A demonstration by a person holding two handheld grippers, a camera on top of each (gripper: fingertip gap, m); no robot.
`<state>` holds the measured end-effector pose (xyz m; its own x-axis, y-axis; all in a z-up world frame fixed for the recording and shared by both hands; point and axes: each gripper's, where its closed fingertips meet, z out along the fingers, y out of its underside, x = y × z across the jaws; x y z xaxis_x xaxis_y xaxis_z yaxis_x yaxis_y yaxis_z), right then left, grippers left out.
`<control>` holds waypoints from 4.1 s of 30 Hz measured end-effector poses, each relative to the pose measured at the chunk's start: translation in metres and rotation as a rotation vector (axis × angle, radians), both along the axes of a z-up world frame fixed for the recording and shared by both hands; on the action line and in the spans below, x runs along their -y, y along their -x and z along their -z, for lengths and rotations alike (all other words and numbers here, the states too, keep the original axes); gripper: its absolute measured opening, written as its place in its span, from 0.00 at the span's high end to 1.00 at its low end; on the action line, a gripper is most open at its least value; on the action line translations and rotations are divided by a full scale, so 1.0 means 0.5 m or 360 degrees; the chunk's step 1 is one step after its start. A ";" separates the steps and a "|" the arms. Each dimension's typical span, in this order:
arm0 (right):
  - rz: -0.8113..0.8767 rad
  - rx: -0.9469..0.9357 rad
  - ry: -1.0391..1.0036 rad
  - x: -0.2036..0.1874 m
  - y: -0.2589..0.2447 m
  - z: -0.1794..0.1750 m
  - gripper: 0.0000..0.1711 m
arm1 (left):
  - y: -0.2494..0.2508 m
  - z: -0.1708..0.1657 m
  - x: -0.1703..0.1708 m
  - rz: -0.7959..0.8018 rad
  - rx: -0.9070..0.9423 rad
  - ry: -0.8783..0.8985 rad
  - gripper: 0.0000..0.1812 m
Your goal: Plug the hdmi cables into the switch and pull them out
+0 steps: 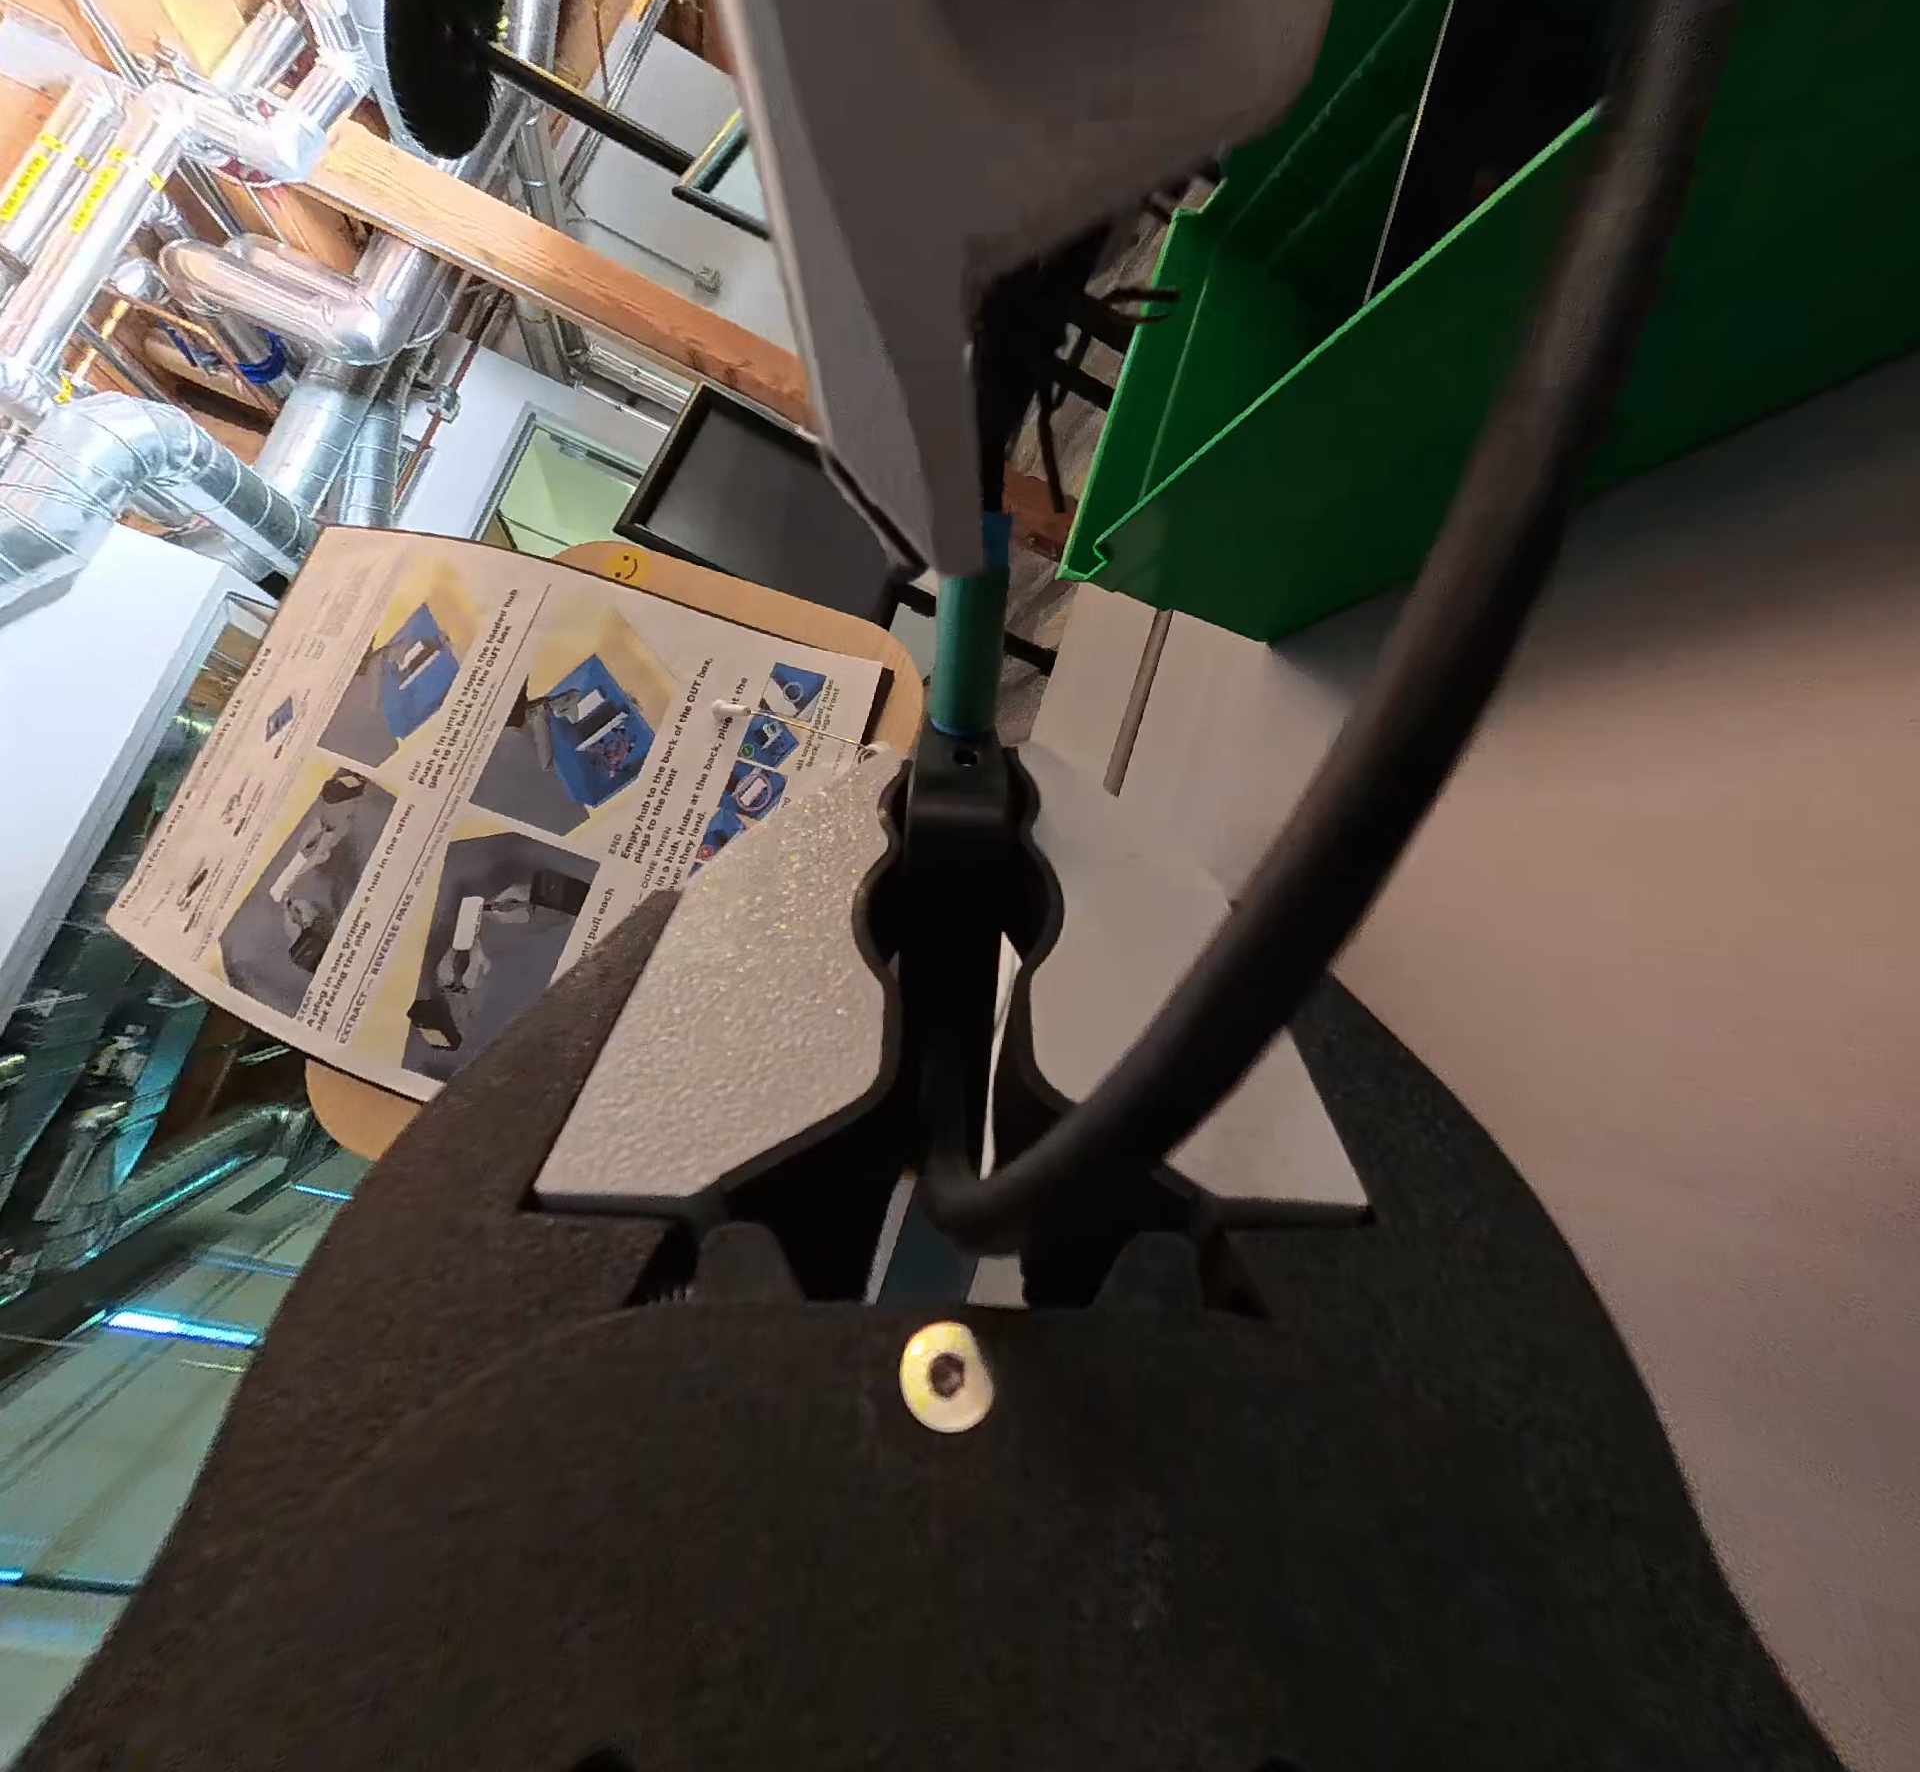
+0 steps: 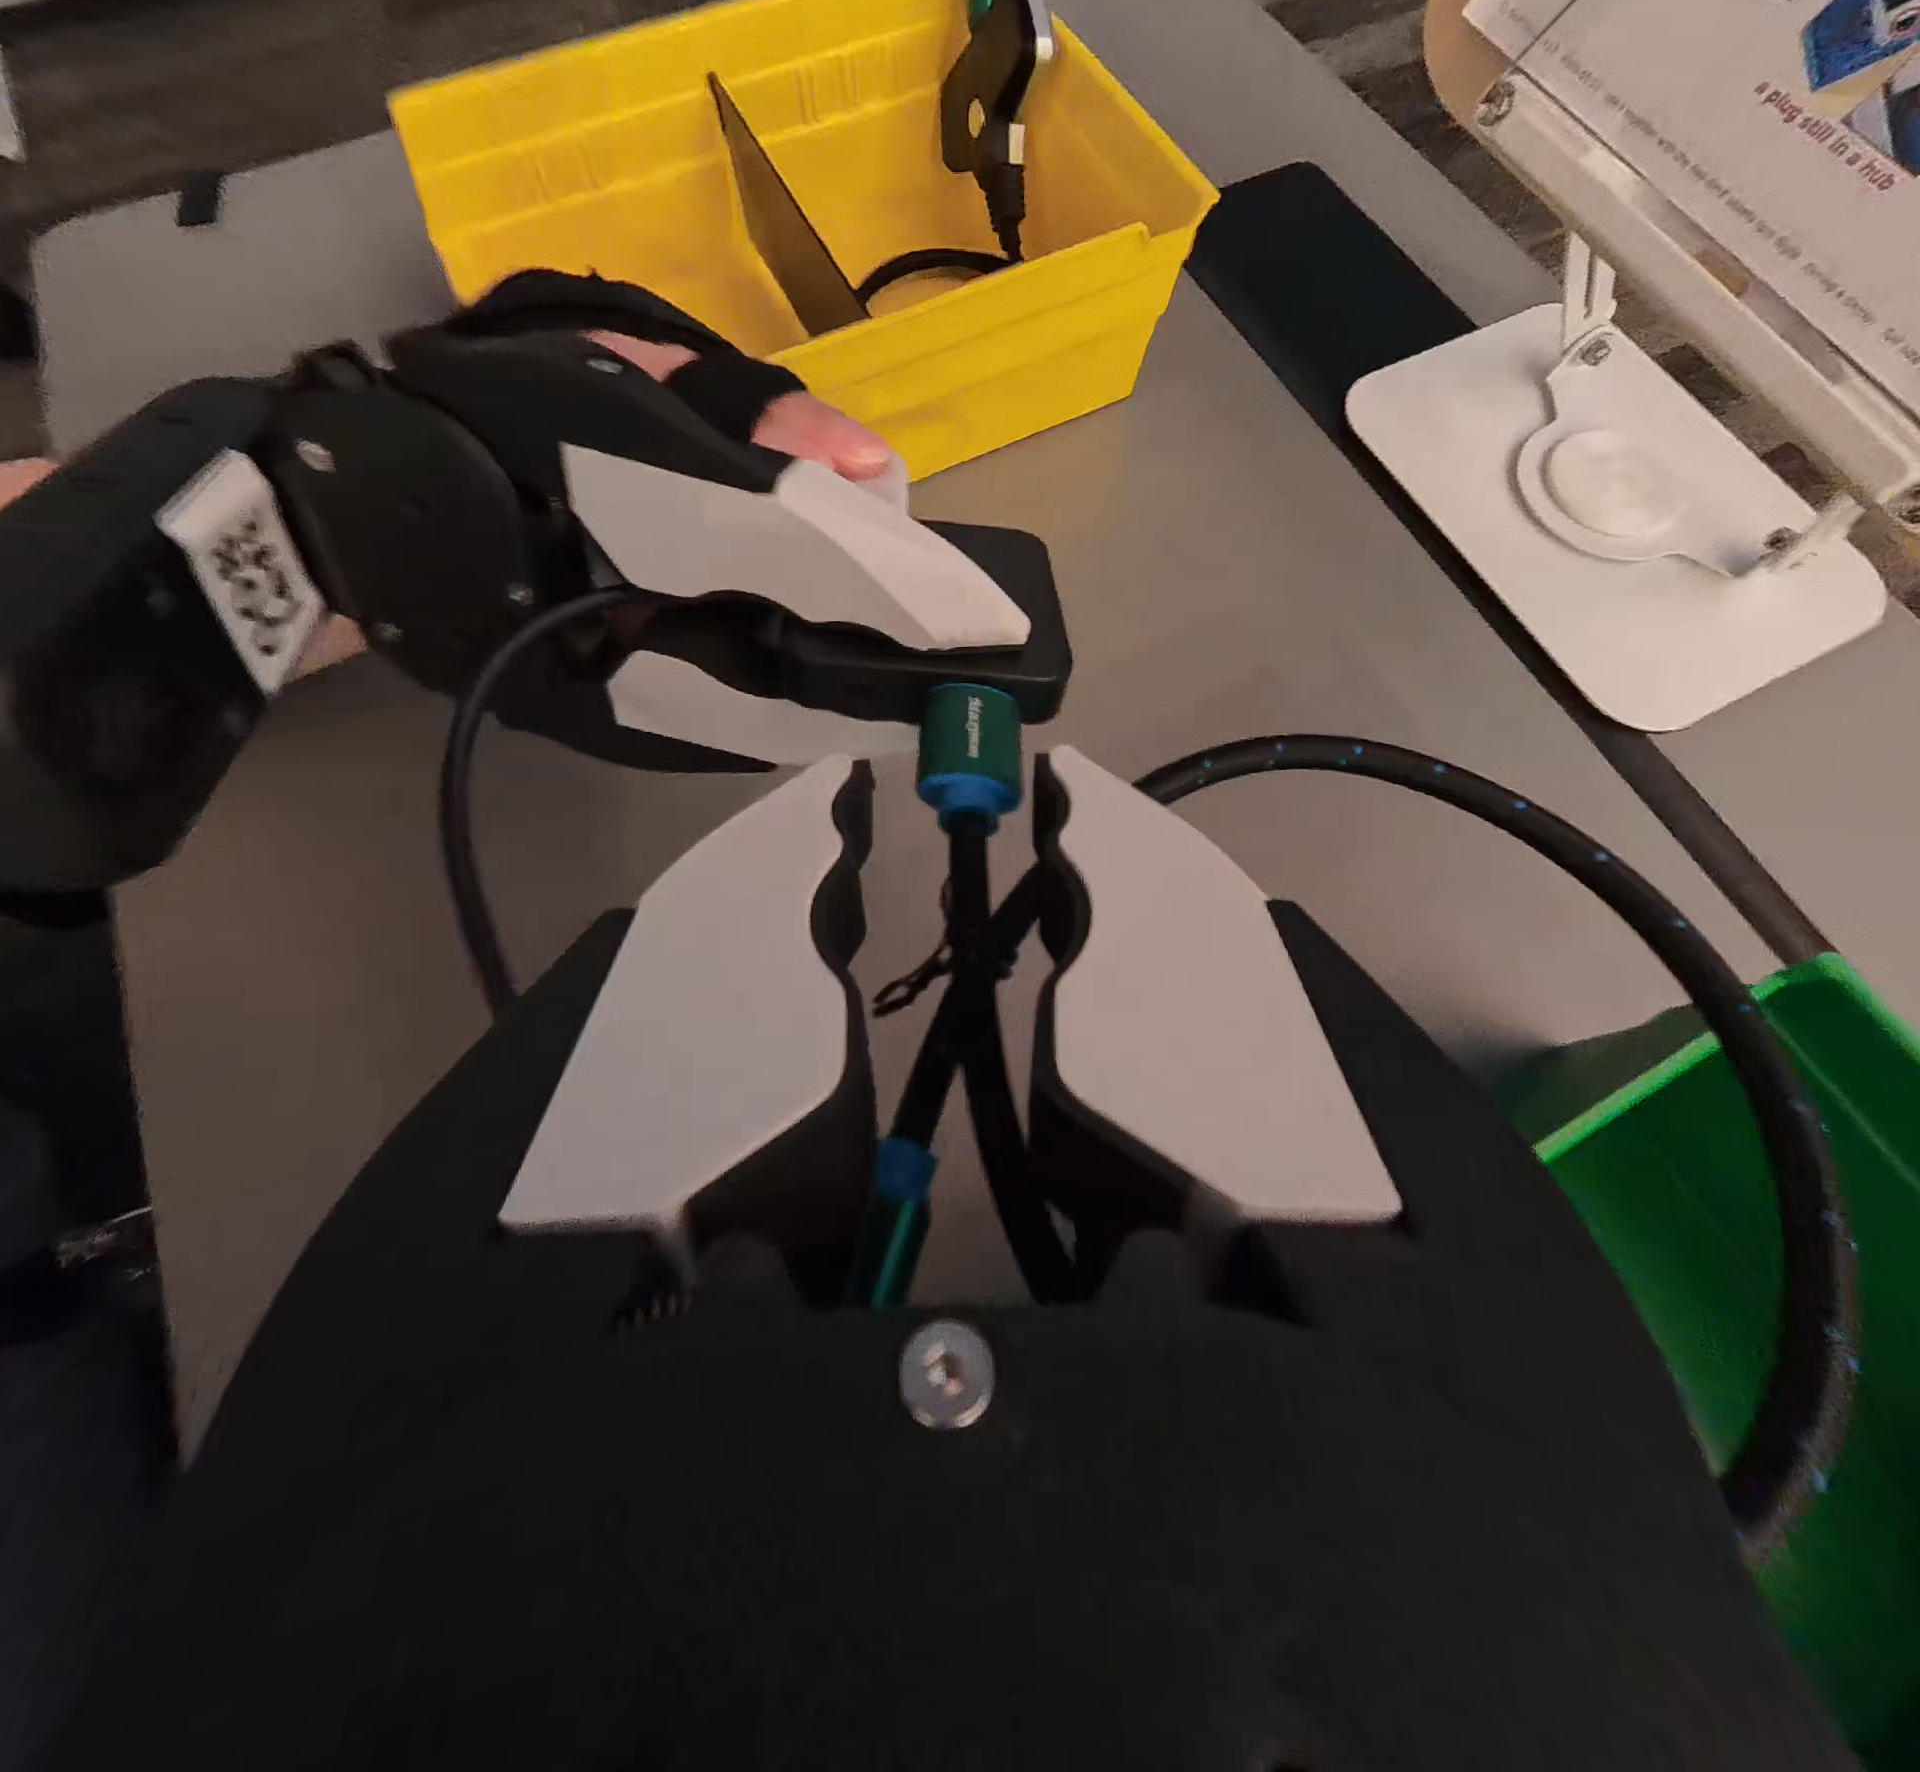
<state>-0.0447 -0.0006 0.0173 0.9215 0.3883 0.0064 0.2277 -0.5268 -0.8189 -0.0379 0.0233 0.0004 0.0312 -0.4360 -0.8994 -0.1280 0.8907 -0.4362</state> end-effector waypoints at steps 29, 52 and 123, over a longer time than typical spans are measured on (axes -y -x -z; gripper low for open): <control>0.0116 -0.0080 -0.0093 -0.045 -0.021 0.022 0.88 | -0.021 -0.001 -0.028 -0.0244 0.0083 0.0039 0.91; 0.0123 -0.0091 -0.0127 0.006 -0.045 -0.039 0.87 | -0.044 -0.062 0.015 -0.0215 0.0036 0.0048 0.91; -0.0703 0.0976 -0.0676 0.082 0.006 -0.043 0.82 | 0.021 -0.075 0.153 0.0386 -0.0130 0.0185 0.92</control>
